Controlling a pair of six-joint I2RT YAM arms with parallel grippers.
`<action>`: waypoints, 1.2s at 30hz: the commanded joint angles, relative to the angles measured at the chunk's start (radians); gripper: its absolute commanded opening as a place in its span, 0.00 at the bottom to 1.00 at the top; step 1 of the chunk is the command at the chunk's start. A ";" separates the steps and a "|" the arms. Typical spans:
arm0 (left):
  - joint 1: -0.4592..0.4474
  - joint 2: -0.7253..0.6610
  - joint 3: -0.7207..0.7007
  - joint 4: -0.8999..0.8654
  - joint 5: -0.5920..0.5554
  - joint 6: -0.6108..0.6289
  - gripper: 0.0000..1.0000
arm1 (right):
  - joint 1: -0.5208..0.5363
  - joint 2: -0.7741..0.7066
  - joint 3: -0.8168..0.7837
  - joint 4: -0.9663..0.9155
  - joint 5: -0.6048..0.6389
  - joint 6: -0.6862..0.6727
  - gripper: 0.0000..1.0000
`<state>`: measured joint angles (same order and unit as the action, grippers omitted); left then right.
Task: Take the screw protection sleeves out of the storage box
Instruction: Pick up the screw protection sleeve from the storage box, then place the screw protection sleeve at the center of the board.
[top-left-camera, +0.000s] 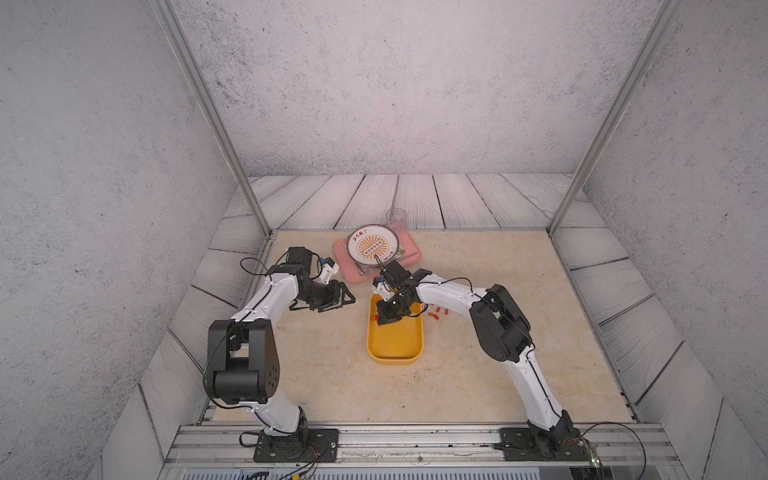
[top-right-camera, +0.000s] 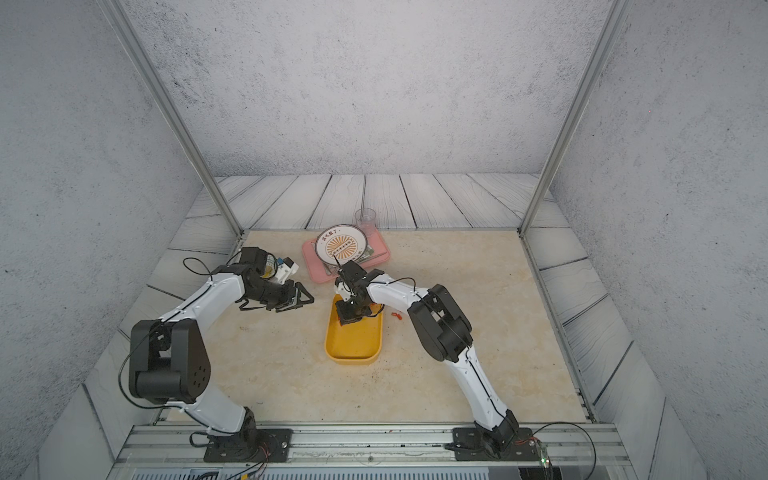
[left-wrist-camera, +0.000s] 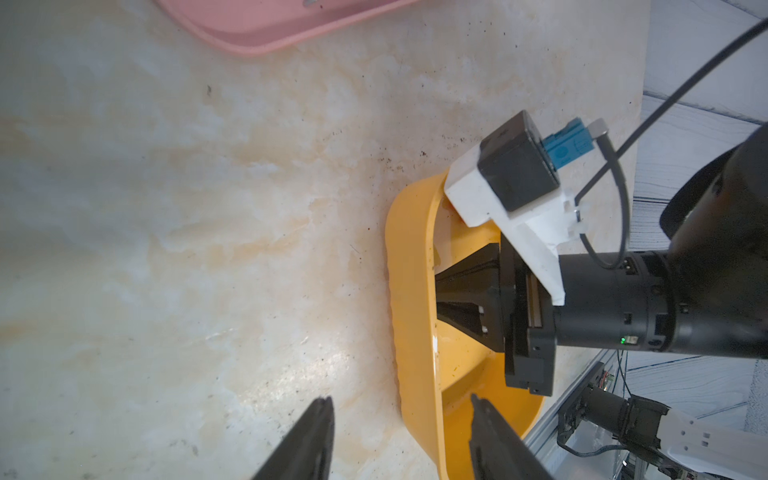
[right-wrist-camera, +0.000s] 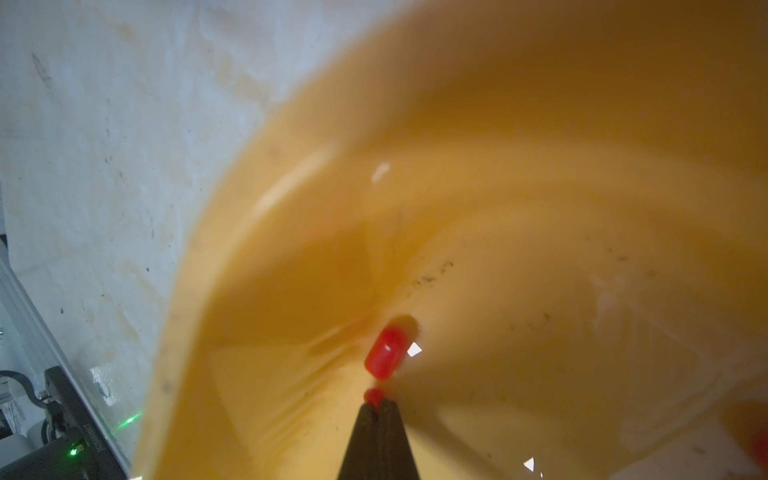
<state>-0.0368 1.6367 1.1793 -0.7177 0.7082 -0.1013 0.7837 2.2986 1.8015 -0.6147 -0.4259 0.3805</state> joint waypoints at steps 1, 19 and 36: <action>-0.031 -0.033 -0.013 -0.002 -0.005 0.026 0.57 | -0.011 -0.080 -0.028 -0.014 -0.033 -0.028 0.04; -0.145 -0.099 -0.034 -0.143 0.019 0.635 0.56 | -0.043 -0.149 -0.076 0.003 -0.081 -0.083 0.03; -0.236 -0.070 -0.009 -0.112 -0.145 0.872 0.56 | -0.173 -0.328 -0.148 -0.091 -0.201 -0.258 0.03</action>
<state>-0.2691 1.5528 1.1439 -0.8165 0.6113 0.7017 0.6403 2.0666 1.6711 -0.6601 -0.5842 0.1947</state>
